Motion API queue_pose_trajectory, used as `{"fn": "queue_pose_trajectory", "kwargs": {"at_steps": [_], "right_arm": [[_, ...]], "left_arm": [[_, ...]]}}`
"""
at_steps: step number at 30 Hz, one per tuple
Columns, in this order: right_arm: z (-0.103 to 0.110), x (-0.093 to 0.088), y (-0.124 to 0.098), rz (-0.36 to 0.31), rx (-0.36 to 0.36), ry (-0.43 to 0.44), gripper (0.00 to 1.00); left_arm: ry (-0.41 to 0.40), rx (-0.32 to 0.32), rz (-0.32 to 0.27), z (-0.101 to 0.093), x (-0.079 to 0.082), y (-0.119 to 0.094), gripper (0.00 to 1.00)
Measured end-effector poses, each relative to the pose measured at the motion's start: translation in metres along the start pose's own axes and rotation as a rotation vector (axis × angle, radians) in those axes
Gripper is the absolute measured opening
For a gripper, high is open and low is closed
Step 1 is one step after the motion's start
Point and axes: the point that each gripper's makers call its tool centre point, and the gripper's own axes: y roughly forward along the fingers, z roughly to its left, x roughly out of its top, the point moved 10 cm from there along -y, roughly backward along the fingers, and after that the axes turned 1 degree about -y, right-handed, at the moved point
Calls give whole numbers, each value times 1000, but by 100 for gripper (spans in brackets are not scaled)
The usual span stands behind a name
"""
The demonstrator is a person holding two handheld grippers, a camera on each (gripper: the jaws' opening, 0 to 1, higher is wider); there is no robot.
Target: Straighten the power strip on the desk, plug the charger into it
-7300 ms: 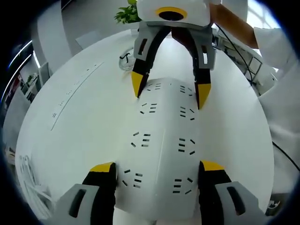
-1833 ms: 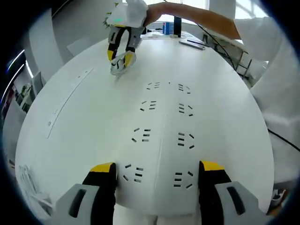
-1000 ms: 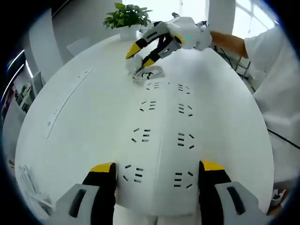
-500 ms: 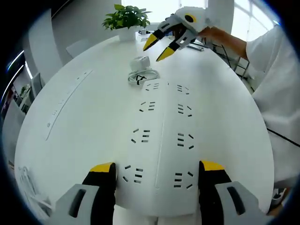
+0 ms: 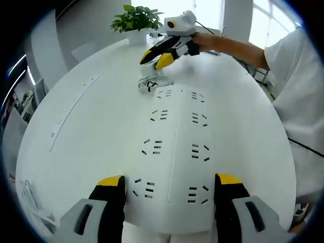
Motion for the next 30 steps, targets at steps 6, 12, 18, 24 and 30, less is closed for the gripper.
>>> {"fn": "queue_pose_trajectory", "kwargs": {"at_steps": [6,12,18,24,30], "right_arm": [[-3,-5,5,-57,68,-2,31],[-6,-7,2,-64,137,-22,27],[-10,-9,-6,-42,274,-37,26],[-16,-5,-9,21,437,-149,26],[-16,0,-3,46,522,-200,26]], "left_arm": [[-1,1,3,1,0,1,72],[-8,7,10,0,3,2,72],[-6,7,13,1,4,2,72],[-8,7,17,2,5,2,72],[-12,10,18,4,6,3,72]]}}
